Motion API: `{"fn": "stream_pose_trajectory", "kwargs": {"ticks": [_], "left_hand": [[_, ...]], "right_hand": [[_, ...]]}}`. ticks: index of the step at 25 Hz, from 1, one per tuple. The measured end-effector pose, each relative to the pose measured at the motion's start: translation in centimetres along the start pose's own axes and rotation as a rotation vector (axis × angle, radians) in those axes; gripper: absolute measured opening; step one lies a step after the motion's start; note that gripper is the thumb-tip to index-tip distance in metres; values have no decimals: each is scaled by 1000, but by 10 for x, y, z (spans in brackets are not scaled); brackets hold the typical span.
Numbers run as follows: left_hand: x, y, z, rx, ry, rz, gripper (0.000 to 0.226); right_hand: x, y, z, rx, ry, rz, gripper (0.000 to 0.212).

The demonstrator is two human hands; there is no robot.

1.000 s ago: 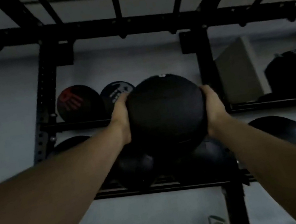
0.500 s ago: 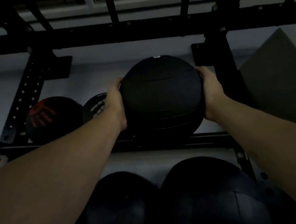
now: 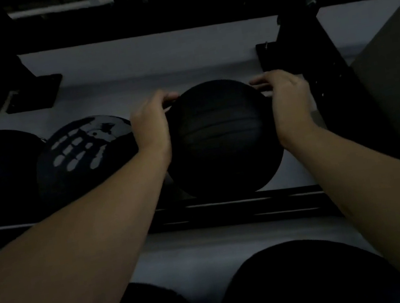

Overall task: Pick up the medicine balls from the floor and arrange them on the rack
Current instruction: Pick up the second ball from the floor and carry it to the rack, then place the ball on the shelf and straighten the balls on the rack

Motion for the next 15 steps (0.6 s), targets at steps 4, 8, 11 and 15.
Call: {"fn": "stream_pose_trajectory", "kwargs": {"ticks": [4,8,11,15], "left_hand": [[6,-13,1,332,-18,241,16],[7,-42,17,720,-203,176,47],[-4,-71,28,927,-419,67,85],[-2,-70,25,870,-407,66,90]], "right_hand": [[1,16,22,-360,-157,-146,24],[-10,67,38,-629,-484,262,77],[-20,88,37,-665,-542,323,82],[-20,83,35,-614,-445,182,65]]}}
Point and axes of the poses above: each hand's wrist, its own x-axis towards the middle knuckle, its own z-axis out of the palm, y = z × x, the point moved 6 cm from there along x, towards the middle knuckle, and after that the axes turned 7 degrees about x, right-handed, at the moved point
